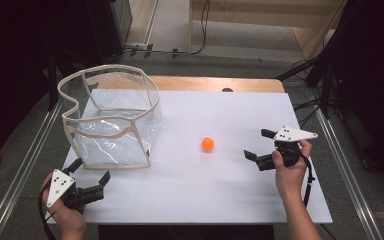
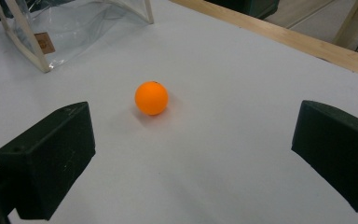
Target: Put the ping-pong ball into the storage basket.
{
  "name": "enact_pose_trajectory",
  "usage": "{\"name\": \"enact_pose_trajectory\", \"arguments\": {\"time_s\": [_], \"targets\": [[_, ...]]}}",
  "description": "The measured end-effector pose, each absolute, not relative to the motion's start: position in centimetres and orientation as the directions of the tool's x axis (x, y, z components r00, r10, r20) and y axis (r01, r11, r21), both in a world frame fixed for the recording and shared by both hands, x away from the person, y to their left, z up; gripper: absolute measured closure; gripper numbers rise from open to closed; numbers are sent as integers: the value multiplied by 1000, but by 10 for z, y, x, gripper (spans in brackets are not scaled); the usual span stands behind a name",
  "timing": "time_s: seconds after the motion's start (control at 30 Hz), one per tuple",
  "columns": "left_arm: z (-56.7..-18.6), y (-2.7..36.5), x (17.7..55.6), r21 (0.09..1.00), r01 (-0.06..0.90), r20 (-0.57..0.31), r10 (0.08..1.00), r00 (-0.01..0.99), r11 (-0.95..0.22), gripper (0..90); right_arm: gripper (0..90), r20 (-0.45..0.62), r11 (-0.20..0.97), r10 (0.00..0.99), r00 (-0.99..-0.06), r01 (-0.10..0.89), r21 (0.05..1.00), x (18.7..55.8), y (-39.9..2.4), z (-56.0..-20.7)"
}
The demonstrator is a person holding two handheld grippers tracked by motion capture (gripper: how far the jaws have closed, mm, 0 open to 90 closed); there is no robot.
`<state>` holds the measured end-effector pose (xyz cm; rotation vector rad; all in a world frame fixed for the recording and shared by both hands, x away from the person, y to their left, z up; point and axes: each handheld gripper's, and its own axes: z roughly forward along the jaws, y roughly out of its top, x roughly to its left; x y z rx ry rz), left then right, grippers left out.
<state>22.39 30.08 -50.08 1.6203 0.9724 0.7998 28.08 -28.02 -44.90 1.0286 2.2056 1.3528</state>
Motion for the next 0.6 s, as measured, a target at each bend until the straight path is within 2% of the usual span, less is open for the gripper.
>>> {"name": "enact_pose_trajectory", "arguments": {"time_s": [0.6], "targets": [[-501,300,224,970,202,31,892,450,-136,0,0,58,334,697,-715,395,856,299,-259,-440]]}}
